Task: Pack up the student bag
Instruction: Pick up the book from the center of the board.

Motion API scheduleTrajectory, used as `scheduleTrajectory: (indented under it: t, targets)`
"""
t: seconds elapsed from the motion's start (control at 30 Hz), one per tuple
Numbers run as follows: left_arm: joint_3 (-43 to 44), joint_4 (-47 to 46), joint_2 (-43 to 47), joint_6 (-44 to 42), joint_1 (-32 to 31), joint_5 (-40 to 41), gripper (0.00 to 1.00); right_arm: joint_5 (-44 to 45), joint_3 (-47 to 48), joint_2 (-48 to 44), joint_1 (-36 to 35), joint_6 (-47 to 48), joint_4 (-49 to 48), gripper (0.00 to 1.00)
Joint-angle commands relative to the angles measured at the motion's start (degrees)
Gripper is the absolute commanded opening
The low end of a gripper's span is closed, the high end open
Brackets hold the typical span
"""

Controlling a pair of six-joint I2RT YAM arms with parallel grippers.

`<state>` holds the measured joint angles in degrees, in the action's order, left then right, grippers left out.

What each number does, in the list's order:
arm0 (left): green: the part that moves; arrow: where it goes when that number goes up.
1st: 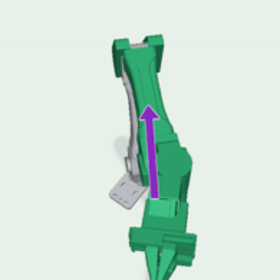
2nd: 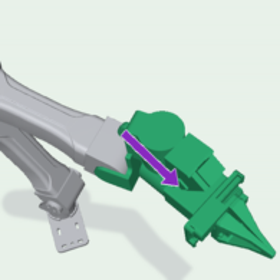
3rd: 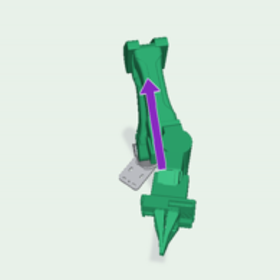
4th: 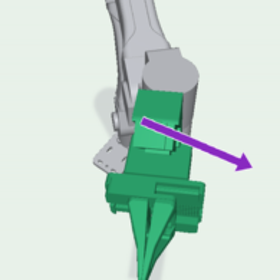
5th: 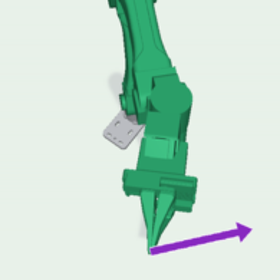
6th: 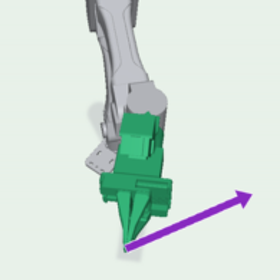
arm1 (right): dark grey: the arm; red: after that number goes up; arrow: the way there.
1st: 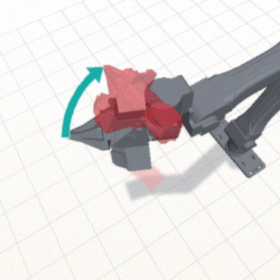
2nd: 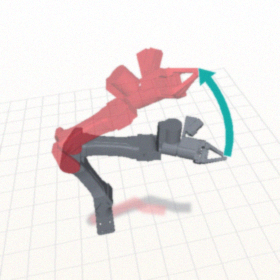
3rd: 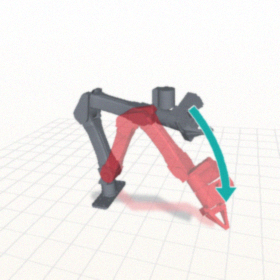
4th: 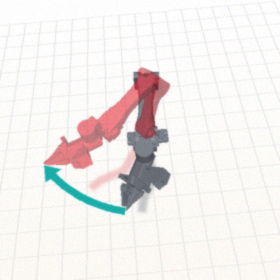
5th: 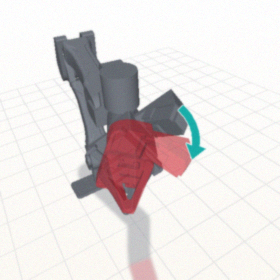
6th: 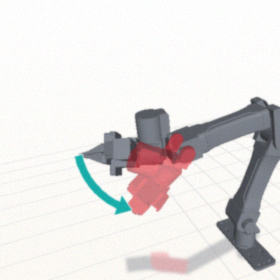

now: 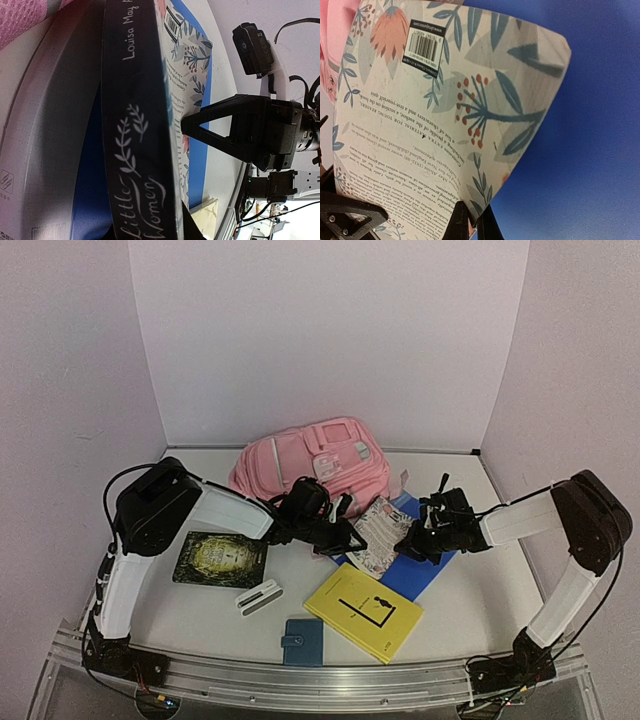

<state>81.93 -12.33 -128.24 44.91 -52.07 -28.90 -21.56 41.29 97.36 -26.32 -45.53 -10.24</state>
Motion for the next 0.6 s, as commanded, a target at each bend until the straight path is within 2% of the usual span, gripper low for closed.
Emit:
scheduleTrajectory:
  t: [0.0,0.1,0.17,0.33,0.4,0.43,0.57]
  targets:
    - [-0.22,-0.83,7.71,-4.32,-4.19,-6.88,0.10,5.48,-1.29,-1.98,-1.05,-1.01,-3.50,0.01]
    - [-0.84,1.35,10.12,-6.49,-4.19,-5.02,0.02,8.13,-1.73,-6.29,-1.03,-1.06,-2.14,0.10]
    - [-1.54,2.31,12.31,-7.56,-4.18,-3.93,0.00,10.16,-1.84,-9.65,-1.02,-0.53,-0.33,0.21]
    - [-3.13,5.25,17.91,-11.40,-4.22,-2.40,0.00,15.46,-1.17,-22.20,-1.04,2.72,6.12,0.73]
    - [-4.02,6.67,20.47,-12.95,-4.17,-1.96,0.00,17.83,-0.41,-28.25,-1.02,4.51,9.19,0.92]
    - [-4.39,7.48,21.61,-13.69,-4.14,-1.92,0.00,18.66,0.11,-31.10,-1.05,5.67,10.72,0.98]
    - [-6.29,10.76,26.26,-16.51,-4.07,-2.94,0.00,18.27,3.63,-39.09,-1.02,11.07,17.40,0.98]
